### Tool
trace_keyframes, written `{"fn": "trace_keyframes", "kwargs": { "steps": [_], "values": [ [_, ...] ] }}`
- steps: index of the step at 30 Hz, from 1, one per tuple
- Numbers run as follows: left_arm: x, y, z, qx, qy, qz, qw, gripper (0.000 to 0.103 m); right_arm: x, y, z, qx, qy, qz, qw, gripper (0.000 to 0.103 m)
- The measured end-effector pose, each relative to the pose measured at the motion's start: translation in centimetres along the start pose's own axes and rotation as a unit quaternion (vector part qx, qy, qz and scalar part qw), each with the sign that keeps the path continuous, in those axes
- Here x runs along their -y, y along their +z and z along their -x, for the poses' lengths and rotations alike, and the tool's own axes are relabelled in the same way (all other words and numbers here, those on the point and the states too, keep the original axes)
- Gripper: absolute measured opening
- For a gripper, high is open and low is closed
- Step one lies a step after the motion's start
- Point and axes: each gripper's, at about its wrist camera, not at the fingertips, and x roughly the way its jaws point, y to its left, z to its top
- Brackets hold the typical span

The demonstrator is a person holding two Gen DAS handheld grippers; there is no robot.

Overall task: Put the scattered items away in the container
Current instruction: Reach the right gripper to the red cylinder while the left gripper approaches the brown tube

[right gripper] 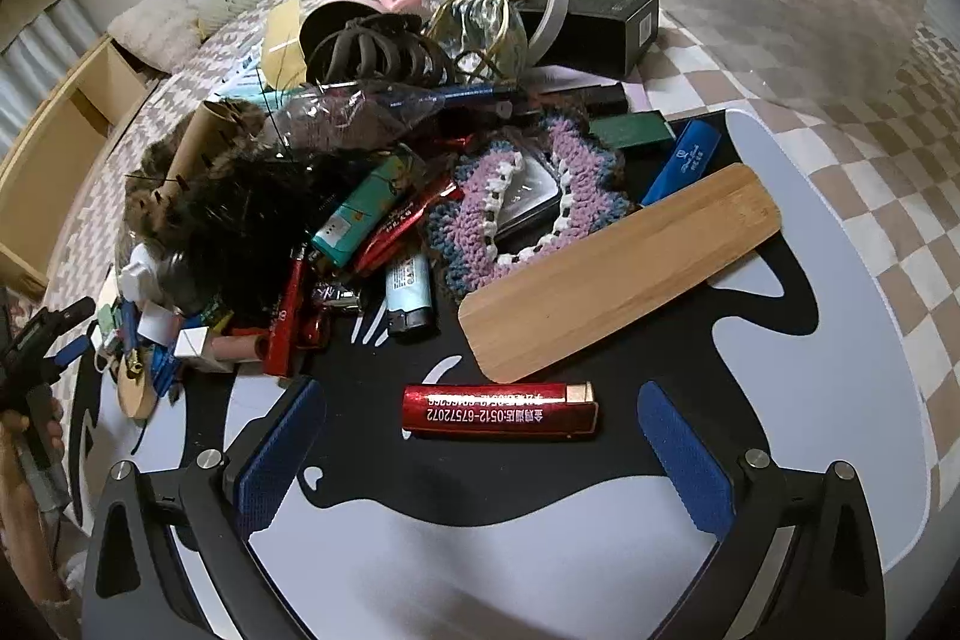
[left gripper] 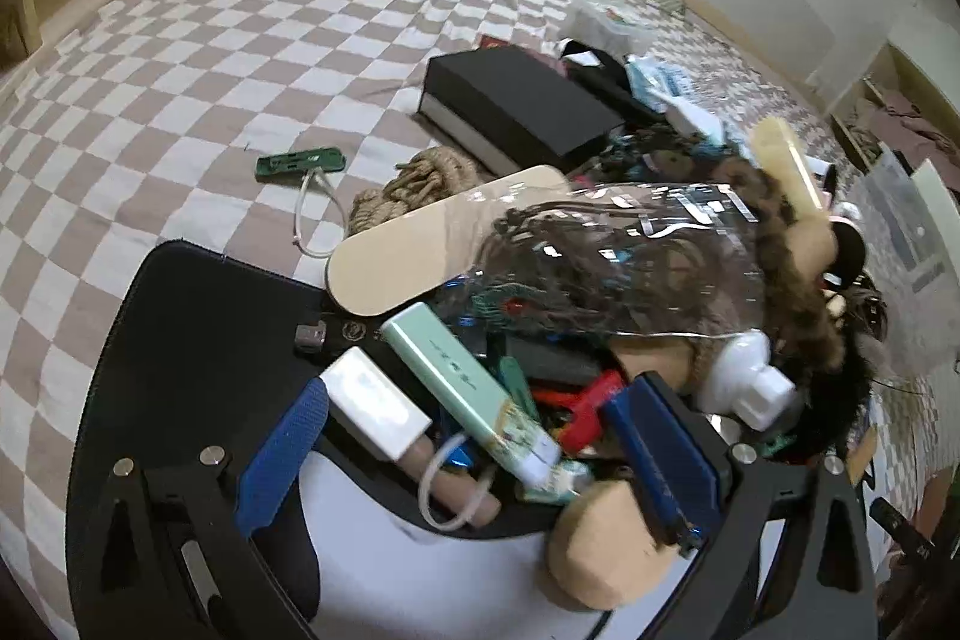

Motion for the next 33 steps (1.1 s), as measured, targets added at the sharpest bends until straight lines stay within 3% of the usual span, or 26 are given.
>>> {"fn": "trace_keyframes", "kwargs": {
  "steps": [2, 5, 11, 21, 24, 29, 33],
  "values": [
    [-0.3, -0.1, -0.5, -0.002, 0.014, -0.004, 0.9999, 0.1, -0.1, -0.1, -0.3, -0.004, 0.0, 0.002, 1.0, 0.103],
    [-0.8, -0.4, -1.2, -0.007, 0.037, -0.012, 0.9992, 0.09, -0.3, -0.2, -0.8, -0.011, -0.002, 0.005, 1.0, 0.103],
    [-2.4, -1.0, -0.8, -0.009, 0.058, -0.016, 0.9981, 0.092, -0.5, -0.5, -1.2, -0.02, -0.007, 0.007, 1.0, 0.103],
    [-6.8, -2.2, 1.3, 0.005, 0.141, -0.01, 0.9899, 0.092, -0.3, -0.6, -0.7, -0.02, 0.002, -0.008, 1.0, 0.103],
    [-8.1, -2.3, 2.1, 0.007, 0.141, 0.009, 0.9899, 0.091, -0.6, -0.6, -0.3, -0.017, 0.004, -0.005, 1.0, 0.103],
    [-8.6, -2.0, 3.3, 0.005, 0.095, 0.031, 0.995, 0.09, -0.9, -0.4, 0.0, -0.012, 0.01, -0.007, 1.0, 0.103],
    [-7.6, -2.0, 3.5, -0.007, 0.08, 0.004, 0.9967, 0.089, -0.7, -0.5, -0.1, -0.017, 0.014, -0.011, 1.0, 0.103]
  ]
}}
